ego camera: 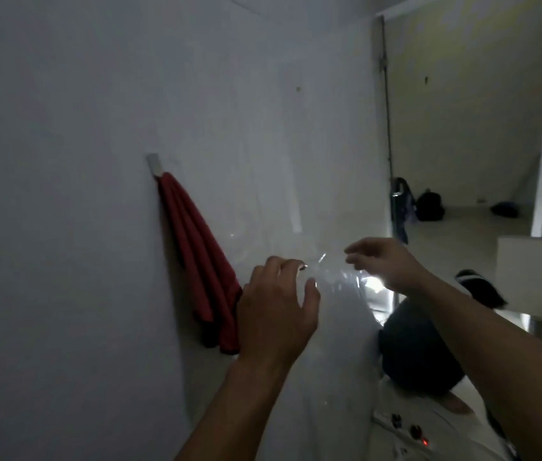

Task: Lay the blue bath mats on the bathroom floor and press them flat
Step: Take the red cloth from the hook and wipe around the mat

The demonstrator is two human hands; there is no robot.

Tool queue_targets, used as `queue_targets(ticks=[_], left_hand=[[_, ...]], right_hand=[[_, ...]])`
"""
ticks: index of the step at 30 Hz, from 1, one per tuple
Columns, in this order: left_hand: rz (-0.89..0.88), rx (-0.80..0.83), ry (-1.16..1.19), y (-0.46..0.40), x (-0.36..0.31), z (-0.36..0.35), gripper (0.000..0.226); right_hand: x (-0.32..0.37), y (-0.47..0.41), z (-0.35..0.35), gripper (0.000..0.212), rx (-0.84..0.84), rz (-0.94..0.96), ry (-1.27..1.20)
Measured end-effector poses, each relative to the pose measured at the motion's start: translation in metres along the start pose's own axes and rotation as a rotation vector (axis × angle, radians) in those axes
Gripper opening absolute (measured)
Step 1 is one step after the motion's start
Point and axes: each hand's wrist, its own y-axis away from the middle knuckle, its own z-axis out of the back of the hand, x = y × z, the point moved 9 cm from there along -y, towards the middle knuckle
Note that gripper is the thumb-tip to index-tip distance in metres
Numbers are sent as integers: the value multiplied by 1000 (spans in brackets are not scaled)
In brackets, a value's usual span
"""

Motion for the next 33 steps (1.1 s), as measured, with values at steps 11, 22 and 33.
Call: queue_targets(ticks=[11, 22, 33], left_hand=[[299, -308, -53, 12, 59, 161, 45], [355, -221, 370, -49, 50, 155, 22], [341, 552, 1164, -28, -147, -68, 44]], right_hand=[[204, 22, -144, 27, 569, 253, -306], [242, 33, -53, 11, 138, 360, -547], [85, 139, 159, 14, -276, 46, -170]])
